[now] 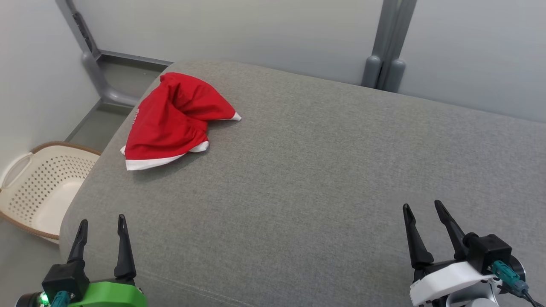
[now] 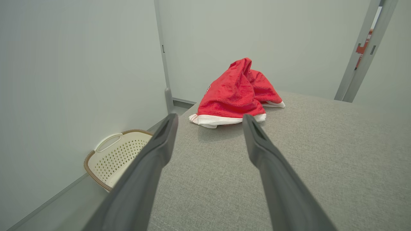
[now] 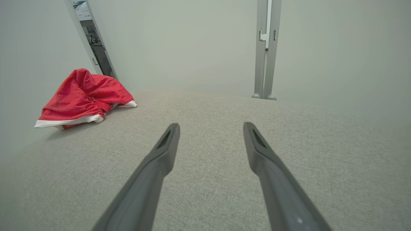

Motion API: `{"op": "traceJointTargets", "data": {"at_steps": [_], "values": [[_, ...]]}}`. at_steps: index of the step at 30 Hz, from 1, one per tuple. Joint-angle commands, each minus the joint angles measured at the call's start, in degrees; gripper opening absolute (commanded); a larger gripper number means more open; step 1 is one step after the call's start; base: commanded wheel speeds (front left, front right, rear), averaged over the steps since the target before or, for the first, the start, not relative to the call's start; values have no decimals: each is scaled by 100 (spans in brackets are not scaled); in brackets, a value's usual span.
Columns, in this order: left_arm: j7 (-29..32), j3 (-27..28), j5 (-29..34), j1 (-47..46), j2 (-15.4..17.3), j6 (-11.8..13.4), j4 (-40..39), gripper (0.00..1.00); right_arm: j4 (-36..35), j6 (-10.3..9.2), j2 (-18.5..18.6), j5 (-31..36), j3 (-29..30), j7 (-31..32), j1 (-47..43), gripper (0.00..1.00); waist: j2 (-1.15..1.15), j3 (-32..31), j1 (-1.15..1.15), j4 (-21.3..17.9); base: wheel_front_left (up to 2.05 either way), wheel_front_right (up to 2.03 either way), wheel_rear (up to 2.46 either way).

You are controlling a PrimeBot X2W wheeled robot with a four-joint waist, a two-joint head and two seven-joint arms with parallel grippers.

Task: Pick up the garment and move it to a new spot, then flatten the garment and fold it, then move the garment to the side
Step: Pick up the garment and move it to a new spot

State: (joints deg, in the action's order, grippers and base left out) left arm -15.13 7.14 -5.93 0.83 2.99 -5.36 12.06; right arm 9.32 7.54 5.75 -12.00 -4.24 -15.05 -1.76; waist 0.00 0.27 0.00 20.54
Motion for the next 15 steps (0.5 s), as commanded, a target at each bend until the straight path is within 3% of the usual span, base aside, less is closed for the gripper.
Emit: {"op": "traceJointTargets", "data": {"at_steps": [1, 15], "values": [[2, 25, 32, 37, 19, -1, -4, 100, 18, -11, 8, -22, -5, -16, 49, 100, 0, 46, 0, 332, 0, 0, 0], [2, 139, 13, 101, 4, 27, -14, 100, 59, -11, 12, 11, -68, -16, 74, 100, 0, 104, 0, 869, 0, 0, 0]]}}
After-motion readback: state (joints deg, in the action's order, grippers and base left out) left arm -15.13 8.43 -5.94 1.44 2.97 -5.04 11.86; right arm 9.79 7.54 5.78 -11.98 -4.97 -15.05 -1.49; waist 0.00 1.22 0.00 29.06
